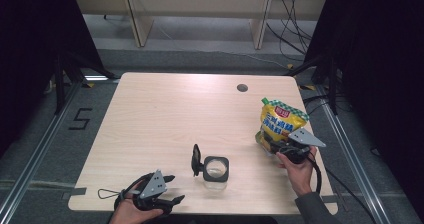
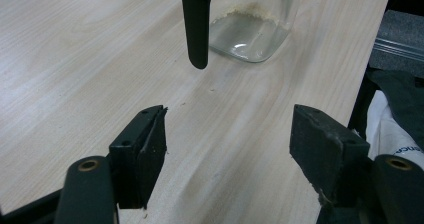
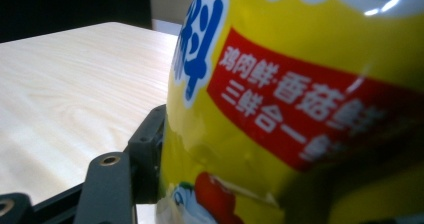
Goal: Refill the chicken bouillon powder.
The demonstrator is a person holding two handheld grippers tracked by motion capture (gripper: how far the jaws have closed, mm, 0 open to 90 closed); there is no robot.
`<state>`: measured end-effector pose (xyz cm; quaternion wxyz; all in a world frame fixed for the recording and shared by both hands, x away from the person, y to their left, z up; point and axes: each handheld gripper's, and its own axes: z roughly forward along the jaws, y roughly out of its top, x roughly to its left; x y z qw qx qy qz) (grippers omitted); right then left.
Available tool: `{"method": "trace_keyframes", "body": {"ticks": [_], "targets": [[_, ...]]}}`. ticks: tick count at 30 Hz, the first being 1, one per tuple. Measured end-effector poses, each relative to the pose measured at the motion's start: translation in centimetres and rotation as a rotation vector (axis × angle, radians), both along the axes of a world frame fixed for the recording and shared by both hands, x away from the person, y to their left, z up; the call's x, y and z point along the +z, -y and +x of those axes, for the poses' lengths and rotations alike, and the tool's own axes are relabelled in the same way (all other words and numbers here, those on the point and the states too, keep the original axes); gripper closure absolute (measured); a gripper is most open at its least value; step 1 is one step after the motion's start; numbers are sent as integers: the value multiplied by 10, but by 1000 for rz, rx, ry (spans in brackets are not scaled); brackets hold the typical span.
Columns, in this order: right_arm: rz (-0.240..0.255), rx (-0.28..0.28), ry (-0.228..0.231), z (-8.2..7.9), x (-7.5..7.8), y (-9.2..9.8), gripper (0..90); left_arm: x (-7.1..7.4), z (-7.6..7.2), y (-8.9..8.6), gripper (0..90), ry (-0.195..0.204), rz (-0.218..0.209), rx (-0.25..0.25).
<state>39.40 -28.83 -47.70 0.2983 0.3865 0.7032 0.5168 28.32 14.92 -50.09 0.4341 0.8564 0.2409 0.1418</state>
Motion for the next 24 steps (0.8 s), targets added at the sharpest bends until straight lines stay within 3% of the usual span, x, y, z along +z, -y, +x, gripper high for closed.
{"method": "trace_keyframes", "body": {"ticks": [3, 4, 5, 6, 8, 10, 13, 15, 16, 18, 21, 24], "targets": [[-31, 40, 21, -15, 10, 0, 383, 1, 0, 0, 300, -2, 10, 0], [-66, 51, 38, -21, 13, 0, 383, 1, 1, -1, 300, -1, 28, -6], [-68, 59, 31, -26, 15, -2, 383, 0, 0, 0, 300, -5, 9, -5], [-130, 74, 76, -31, 19, -3, 383, -1, 0, 1, 299, -6, 5, -4], [-245, 119, 122, -45, 26, -7, 383, 0, 1, 0, 299, -7, 11, -10], [-308, 136, 144, -54, 29, -11, 384, 0, 0, 0, 299, -5, 12, -6], [-340, 158, 156, -61, 30, -15, 384, 0, 1, 0, 299, -3, 14, -5], [-414, 171, 184, -65, 33, -17, 384, 1, 1, -1, 299, -8, 25, -8], [-476, 192, 209, -70, 35, -21, 384, 0, 0, 0, 299, -5, 7, -5], [-488, 210, 213, -74, 37, -23, 384, 0, 1, -1, 299, -4, 12, -5], [-573, 228, 240, -80, 39, -28, 384, 0, 1, 0, 299, -3, 16, -10], [-615, 228, 261, -83, 39, -31, 384, 0, 1, 0, 299, -2, 17, -15]]}}
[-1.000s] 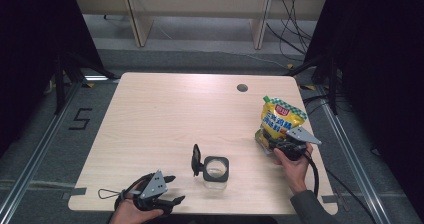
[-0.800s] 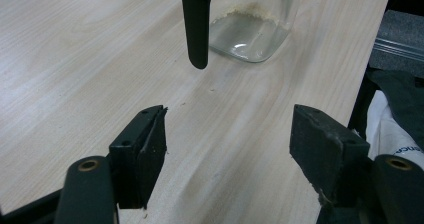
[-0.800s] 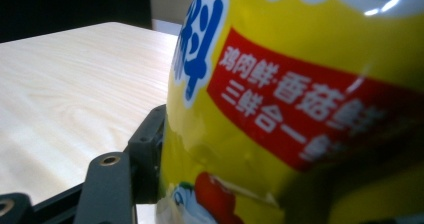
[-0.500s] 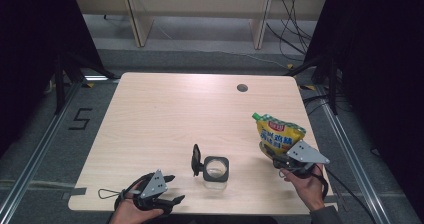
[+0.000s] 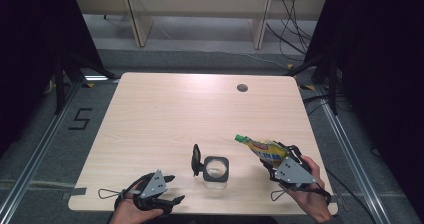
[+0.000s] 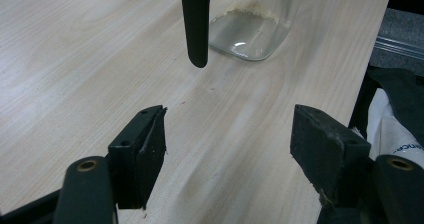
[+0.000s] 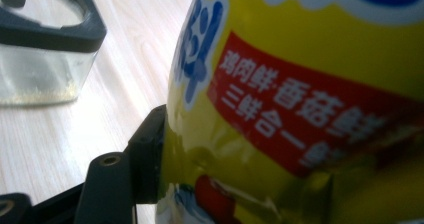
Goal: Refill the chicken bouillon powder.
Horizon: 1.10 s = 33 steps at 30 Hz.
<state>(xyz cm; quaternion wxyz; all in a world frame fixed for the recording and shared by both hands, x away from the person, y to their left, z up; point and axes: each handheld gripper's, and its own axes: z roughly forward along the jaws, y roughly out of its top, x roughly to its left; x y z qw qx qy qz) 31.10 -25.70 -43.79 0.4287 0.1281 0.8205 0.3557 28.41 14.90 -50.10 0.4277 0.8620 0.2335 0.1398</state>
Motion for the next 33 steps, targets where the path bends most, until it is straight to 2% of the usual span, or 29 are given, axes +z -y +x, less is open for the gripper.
{"method": "trace_keyframes", "body": {"ticks": [2, 3, 4, 5, 6, 7, 8, 9, 10, 13, 14, 15, 16, 18, 19, 21, 22, 24, 26, 27, 28, 29, 30, 31, 33], "targets": [[-22, 16, 6, -2, 0, -2, 384, 0, 0, 0, 299, -3, 1, 5], [-42, 13, 28, -3, 0, -3, 384, 0, 0, 0, 299, -2, 0, 6], [-97, 21, 60, -5, 2, -6, 384, 0, 1, -1, 299, 6, 10, 1], [-97, 21, 60, -5, 2, -6, 384, 0, 1, -1, 299, 6, 10, 1], [-111, 29, 38, -5, 2, -8, 384, 0, 1, -1, 299, 8, 9, -2], [-121, 32, 44, -6, 2, -9, 384, 0, -1, 0, 299, -2, -1, 8], [-179, 37, 77, -7, 3, -11, 384, 0, 0, 0, 299, -3, 1, 6], [-179, 37, 77, -7, 3, -11, 384, 0, 0, 0, 300, -3, 1, 6], [-250, 43, 101, -9, 4, -14, 385, 1, 1, -1, 299, -2, 19, -2], [-257, 46, 95, -9, 4, -16, 385, -1, 1, 0, 299, -2, 8, 2], [-293, 69, 122, -6, 6, -17, 385, -1, 1, 1, 299, -3, 8, 2], [-293, 69, 122, -6, 6, -17, 385, -1, 1, 1, 299, -3, 8, 2], [-333, 85, 148, -5, 6, -18, 385, -1, 0, 0, 299, -3, 14, 2], [-346, 82, 158, -5, 7, -18, 385, -1, 1, 0, 299, 0, 12, 3], [-388, 97, 185, -5, 7, -20, 385, 0, 2, -1, 299, 7, 27, -2], [-402, 104, 193, -5, 7, -22, 385, -1, 2, -1, 299, -2, 18, -2], [-433, 116, 204, -4, 7, -24, 385, -1, 1, 0, 299, -11, 20, 4], [-431, 120, 212, -3, 6, -25, 385, -2, 2, 0, 299, -3, 16, 7], [-471, 137, 229, -1, 8, -25, 385, -1, 1, 1, 300, -6, 6, 7], [-481, 139, 235, -1, 8, -25, 385, -1, 2, 1, 300, 2, 17, 5], [-469, 120, 226, -2, 6, -25, 386, -1, 2, 1, 300, -1, 15, 2], [-498, 138, 240, 0, 7, -26, 386, -1, 2, 0, 300, -11, 19, 3], [-492, 129, 239, -1, 6, -26, 385, -1, 2, 0, 300, -10, 15, -2], [-513, 141, 256, 1, 7, -27, 386, -1, 3, 0, 300, -5, 17, 1], [-530, 140, 259, 1, 7, -28, 386, -1, 2, 0, 300, -2, 24, 5]]}}
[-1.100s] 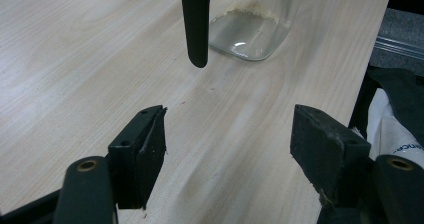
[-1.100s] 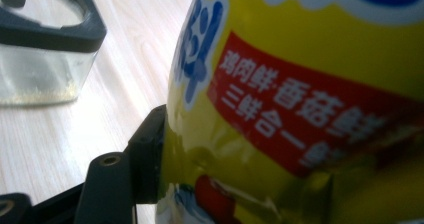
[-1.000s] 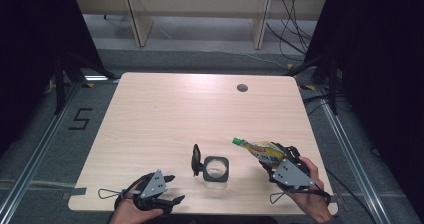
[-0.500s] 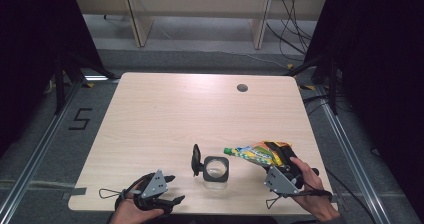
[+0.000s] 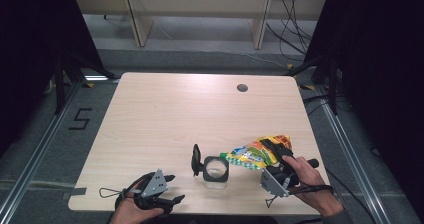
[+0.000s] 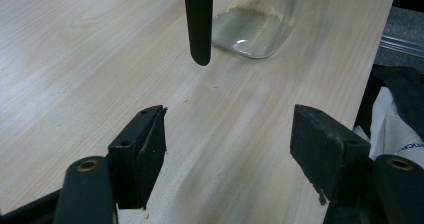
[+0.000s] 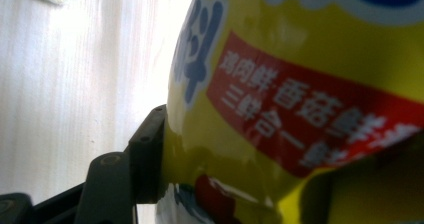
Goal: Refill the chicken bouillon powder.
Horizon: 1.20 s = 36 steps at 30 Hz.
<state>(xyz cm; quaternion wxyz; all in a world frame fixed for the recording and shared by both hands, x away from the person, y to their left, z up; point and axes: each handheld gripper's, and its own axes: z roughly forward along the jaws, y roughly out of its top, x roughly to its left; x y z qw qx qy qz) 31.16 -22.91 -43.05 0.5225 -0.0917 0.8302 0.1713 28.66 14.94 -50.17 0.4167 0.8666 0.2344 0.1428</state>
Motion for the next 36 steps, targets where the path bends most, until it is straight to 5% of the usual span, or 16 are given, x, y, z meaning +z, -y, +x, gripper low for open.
{"method": "trace_keyframes", "body": {"ticks": [1, 2, 3, 5, 8, 12, 16, 17, 26, 28, 29, 35, 36], "targets": [[-54, 30, 39, 1, 4, -1, 386, -1, 0, 1, 300, -2, -26, 2], [-16, -14, 20, -1, 0, 0, 386, 0, 0, 1, 300, -2, -13, 6], [-128, 43, 87, 2, 7, -4, 386, -1, 0, 1, 300, -5, -21, 10], [-116, 8, 64, 2, 5, -3, 386, -1, 0, 2, 300, -5, -25, 6], [-140, 43, 87, 4, 9, -4, 386, 0, 0, 1, 300, -5, -17, 8], [-167, 52, 63, 3, 10, -6, 387, 0, 0, 0, 300, -11, -13, 0], [-194, 69, 93, 2, 12, -7, 387, 0, 0, 1, 301, -3, -18, 2], [-173, 35, 78, 0, 10, -7, 387, 0, 0, 1, 301, -4, -18, 3], [-293, 104, 149, -4, 6, -20, 388, -1, 0, 1, 301, 5, -21, 3], [-288, 100, 137, -5, 4, -21, 389, 0, 0, 0, 301, 4, 4, -2], [-317, 113, 157, -5, 4, -24, 390, -1, -1, 1, 301, 4, -25, 5], [-316, 79, 141, -7, -1, -25, 390, -1, -1, 1, 300, 2, -27, 6], [-347, 115, 172, -6, 1, -26, 389, 0, 0, 1, 301, -2, -18, 2]]}}
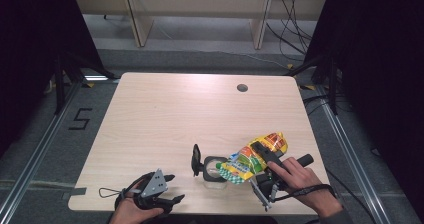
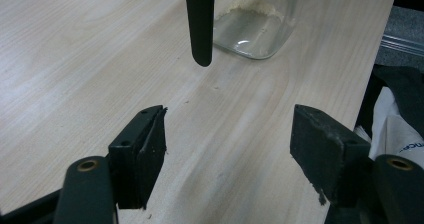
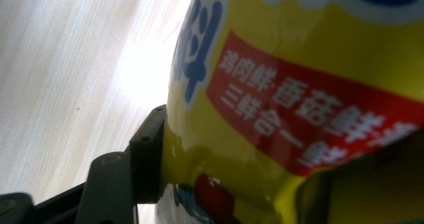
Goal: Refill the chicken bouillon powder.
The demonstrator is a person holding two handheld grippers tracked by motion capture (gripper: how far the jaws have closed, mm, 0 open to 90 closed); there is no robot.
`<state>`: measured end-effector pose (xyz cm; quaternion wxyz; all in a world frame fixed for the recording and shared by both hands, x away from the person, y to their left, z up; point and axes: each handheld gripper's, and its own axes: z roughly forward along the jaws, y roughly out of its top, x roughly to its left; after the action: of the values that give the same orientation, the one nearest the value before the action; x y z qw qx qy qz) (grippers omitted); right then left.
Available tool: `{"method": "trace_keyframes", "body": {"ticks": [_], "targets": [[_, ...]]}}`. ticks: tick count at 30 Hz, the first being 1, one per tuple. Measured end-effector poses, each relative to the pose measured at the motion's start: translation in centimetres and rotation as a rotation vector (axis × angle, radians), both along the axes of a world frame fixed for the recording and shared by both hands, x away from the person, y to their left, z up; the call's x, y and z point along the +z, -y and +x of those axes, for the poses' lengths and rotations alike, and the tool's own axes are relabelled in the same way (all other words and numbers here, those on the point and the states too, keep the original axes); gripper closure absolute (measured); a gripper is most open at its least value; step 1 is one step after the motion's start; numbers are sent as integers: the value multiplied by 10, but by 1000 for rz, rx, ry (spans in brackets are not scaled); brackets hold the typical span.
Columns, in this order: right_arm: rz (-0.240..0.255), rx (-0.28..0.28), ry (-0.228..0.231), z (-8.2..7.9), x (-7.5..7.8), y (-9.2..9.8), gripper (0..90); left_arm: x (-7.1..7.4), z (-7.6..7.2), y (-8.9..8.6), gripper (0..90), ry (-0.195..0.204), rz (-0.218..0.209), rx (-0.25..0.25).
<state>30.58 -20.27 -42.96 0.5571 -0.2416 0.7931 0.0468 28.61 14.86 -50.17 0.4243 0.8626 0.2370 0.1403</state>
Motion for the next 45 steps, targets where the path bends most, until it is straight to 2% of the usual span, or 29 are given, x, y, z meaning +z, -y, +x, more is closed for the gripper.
{"method": "trace_keyframes", "body": {"ticks": [1, 2, 3, 6, 7, 8, 10, 11, 12, 13, 20, 23, 24, 26, 28, 30, 31, 32, 33, 35, 37, 38, 39, 40, 41, 42, 43, 44, 45], "targets": [[11, -28, -17, -1, -3, 1, 390, 0, 0, 0, 301, -1, 1, -1], [-16, 4, 14, 0, -1, -1, 390, 0, 0, 0, 300, -1, 1, -1], [2, -36, -8, 0, -3, 1, 390, 0, 1, -1, 301, 19, 10, -19], [16, -39, -11, 0, -2, 1, 390, -1, 0, 0, 301, 5, -6, 0], [-16, -3, 24, 1, 1, -1, 390, 0, 1, -1, 300, 6, 7, -5], [-38, 20, 28, 2, 2, -2, 390, 0, 0, -1, 301, 5, 7, -4], [-24, 2, 22, 1, 1, -3, 390, 0, 0, 0, 300, 1, 2, 2], [-1, -20, -4, 0, -2, -3, 390, 1, 0, -1, 301, -1, 15, -3], [-1, -20, -4, 0, -2, -3, 390, 1, 0, -1, 301, -1, 15, -3], [-18, 15, 14, 1, -2, -5, 390, 1, 0, -1, 301, 0, 14, -2], [-25, 15, 11, 1, -4, -5, 390, 1, 0, -1, 301, 3, 19, -5], [-12, 15, 6, 1, -3, -5, 390, 1, 0, -1, 301, 4, 26, -6], [13, -24, -13, 0, -6, -3, 390, 0, 0, 0, 301, 8, 9, 0], [11, -22, -10, 0, -5, -3, 390, 0, 0, 0, 301, 7, 10, 2], [-27, 26, 16, 2, -1, -4, 390, -1, 0, 0, 301, 8, 7, 0], [-24, 26, 14, 3, -1, -4, 390, -1, 0, 0, 300, 10, 9, 0], [-22, 28, 15, 3, -2, -4, 390, 1, -1, -1, 300, -7, -1, 4], [-18, 28, 11, 3, -2, -4, 390, 1, -1, -1, 301, -7, -1, 4], [-16, 28, 9, 3, -2, -4, 390, 0, 0, -1, 300, 15, -10, 12], [-16, 23, 11, 2, -3, -4, 390, 0, 0, -1, 300, 15, -9, 12], [-29, 16, 23, 2, -3, -4, 390, 1, 0, -1, 300, 7, 4, 4], [-26, 5, 23, 2, -4, -4, 390, 2, 0, -2, 300, 5, 27, -3], [-15, 10, 20, 2, -4, -3, 390, 1, 0, -2, 299, 15, 17, 3], [16, -28, -7, 1, -6, -1, 390, 1, 0, -2, 298, 16, 19, 5], [-1, 12, 16, 2, -3, -2, 390, 1, 0, -2, 298, 20, 19, 2], [-3, 12, 17, 2, -3, -2, 390, 1, -1, -1, 296, 12, -2, 11], [-4, 11, 19, 2, -3, -2, 390, 1, 0, -1, 291, 12, 0, 12], [-4, 11, 19, 2, -3, -2, 390, 2, 0, -2, 291, 20, 30, 3], [-4, 12, 19, 2, -3, -3, 390, 2, 0, -2, 291, 15, 22, 7]]}}
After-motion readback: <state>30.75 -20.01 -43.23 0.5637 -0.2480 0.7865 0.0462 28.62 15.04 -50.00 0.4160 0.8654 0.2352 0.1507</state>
